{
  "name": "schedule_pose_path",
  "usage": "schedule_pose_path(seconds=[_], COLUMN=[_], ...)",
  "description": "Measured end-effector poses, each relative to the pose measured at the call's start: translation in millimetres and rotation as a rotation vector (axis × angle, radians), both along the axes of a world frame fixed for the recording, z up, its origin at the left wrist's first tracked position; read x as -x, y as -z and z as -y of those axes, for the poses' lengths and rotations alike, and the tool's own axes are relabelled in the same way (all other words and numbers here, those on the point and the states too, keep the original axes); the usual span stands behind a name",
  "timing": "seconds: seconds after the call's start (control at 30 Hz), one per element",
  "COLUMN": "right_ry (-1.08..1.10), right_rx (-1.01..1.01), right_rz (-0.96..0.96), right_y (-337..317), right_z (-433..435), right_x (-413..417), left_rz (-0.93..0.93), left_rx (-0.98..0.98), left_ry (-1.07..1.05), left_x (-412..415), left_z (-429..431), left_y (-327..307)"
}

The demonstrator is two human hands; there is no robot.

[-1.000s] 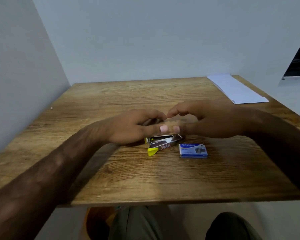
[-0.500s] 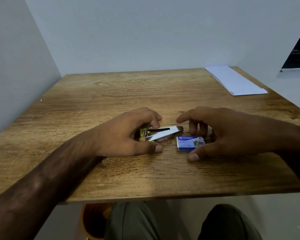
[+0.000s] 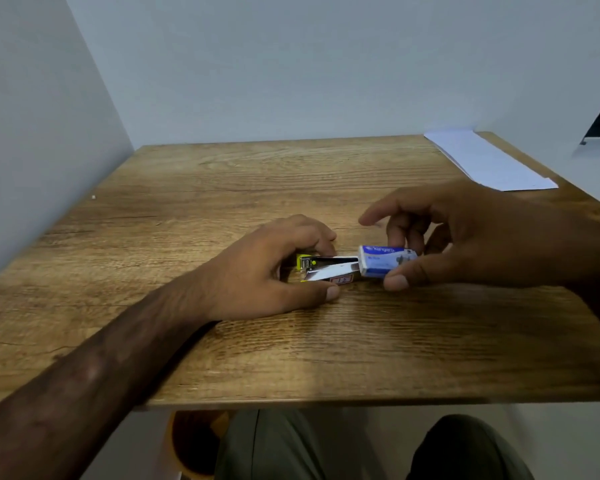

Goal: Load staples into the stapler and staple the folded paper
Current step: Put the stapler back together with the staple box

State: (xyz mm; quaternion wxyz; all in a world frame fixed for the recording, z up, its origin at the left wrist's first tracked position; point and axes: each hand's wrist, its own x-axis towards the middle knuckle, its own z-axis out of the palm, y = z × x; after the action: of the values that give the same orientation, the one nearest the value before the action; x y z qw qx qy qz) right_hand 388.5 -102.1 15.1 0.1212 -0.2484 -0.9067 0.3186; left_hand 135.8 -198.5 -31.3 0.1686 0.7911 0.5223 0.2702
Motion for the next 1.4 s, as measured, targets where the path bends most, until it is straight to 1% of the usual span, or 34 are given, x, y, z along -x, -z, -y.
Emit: schedule_pose_path(seconds=[0.13,0.23,0.3,0.57,0.7,0.83,0.9,1.07,1.2,1.4], right_ry=[-0.004,0.002,0.002,0.016,0.035,0.060,0.059,0.107,0.121,0.166], right_rx=[0.006,0.008,0.003,-0.009,-0.066,-0.021,-0.055,-0.166,-0.166,-0.195], right_rz=[-0.079,-0.083,-0.061,-0.028,0.016,-0.018,-0.016,-0.036,-0.041,-0.056], right_y=[-2.3,0.0,4.2,14.5,16.6,14.6,15.5,19.6,18.1,19.7], right_z=[-4.9,-8.0,-8.4,-4.5,0.0,1.5,3.6,9.8,5.8,-11.6], right_x=[15.0,26.8,32.5,35.8,29.7,19.5,17.7,25.2,33.2,52.6], left_rz=[0.016,0.041,0.034,0.010,-0.001,-0.010,0.003,0.020,0.026,0.029], left_rx=[0.037,0.091,0.094,0.055,-0.039,-0.145,-0.166,-0.167,-0.177,-0.125], left_ry=[-0.013,-0.038,-0.054,-0.073,-0.072,-0.051,-0.028,-0.031,-0.052,-0.111], left_x=[-1.1,-1.0,-0.6,-1.8,1.0,7.3,7.9,8.5,11.5,24.6], left_z=[0.7,1.6,2.5,5.1,8.1,11.5,11.0,8.6,4.0,-20.8], left_y=[-0.5,-2.3,-2.3,-2.8,-1.0,-3.4,-4.5,-4.9,-3.6,-6.8])
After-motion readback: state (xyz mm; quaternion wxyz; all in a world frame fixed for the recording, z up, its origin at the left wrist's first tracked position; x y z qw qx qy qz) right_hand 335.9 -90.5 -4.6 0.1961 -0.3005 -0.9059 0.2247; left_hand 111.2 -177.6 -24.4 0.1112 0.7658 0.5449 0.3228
